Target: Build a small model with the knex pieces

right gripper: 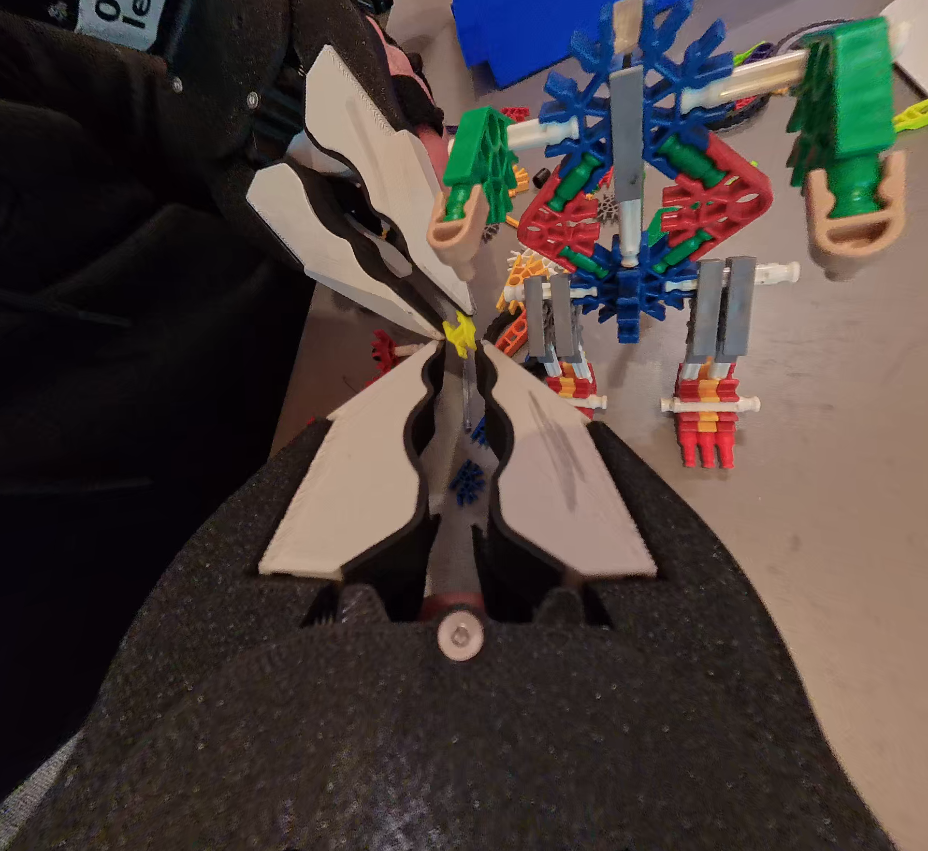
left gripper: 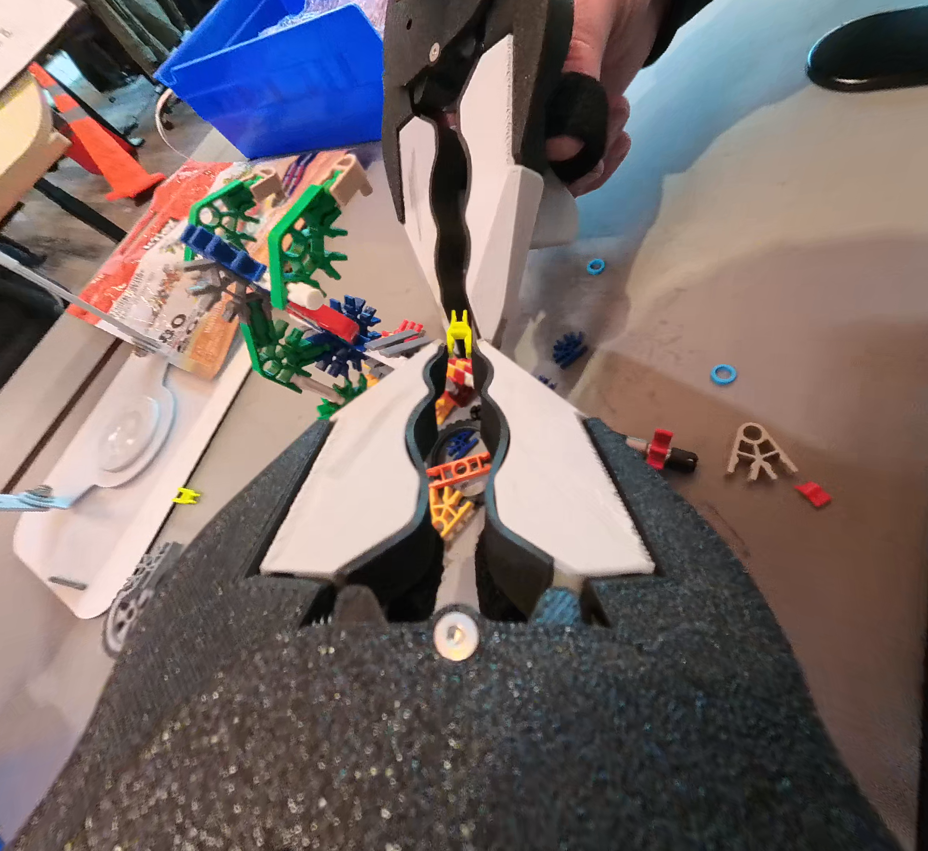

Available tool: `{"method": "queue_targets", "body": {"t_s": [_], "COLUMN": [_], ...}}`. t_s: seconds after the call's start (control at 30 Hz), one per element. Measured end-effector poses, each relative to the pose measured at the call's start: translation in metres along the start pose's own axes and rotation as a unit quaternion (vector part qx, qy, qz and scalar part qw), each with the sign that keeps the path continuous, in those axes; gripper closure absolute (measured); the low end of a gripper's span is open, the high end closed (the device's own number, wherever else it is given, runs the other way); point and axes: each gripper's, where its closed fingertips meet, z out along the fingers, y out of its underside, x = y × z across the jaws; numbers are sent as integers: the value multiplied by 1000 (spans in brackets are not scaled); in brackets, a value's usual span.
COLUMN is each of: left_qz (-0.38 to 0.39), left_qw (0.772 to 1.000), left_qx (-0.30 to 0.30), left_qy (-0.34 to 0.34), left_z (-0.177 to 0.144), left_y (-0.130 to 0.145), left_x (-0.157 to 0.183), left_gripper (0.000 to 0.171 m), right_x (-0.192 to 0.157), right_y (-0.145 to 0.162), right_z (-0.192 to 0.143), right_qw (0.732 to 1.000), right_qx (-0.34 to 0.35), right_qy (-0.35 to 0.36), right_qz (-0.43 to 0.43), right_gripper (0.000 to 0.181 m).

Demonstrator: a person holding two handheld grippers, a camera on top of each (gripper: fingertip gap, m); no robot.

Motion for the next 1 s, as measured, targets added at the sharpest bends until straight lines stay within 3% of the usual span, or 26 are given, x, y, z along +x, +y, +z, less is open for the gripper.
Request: {"method": "queue_targets", "body": {"t_s": [0.43, 0.67, 0.8, 1.0], "left_qz": [71, 60, 56, 51], "left_qw": [997, 996, 993, 991], "left_qx": [-16, -67, -102, -114], "left_qy": [-40, -28, 13, 44], "left_z": [-3, -21, -23, -18], "left_y": [1, 23, 37, 41], "left_x": [-2, 0, 17, 30], "left_gripper": [165, 165, 165, 164], "right_x": [-2, -3, 4, 8], "right_y": [-2, 28, 47, 49], "right_z": [0, 13, 21, 28], "right_qw": [1000, 994, 979, 973], "right_qx": [6, -83, -141, -159], "right_qy": [-14, 21, 56, 71], "right_qz": [20, -62, -135, -154], "right_gripper": [170, 167, 167, 168]}}
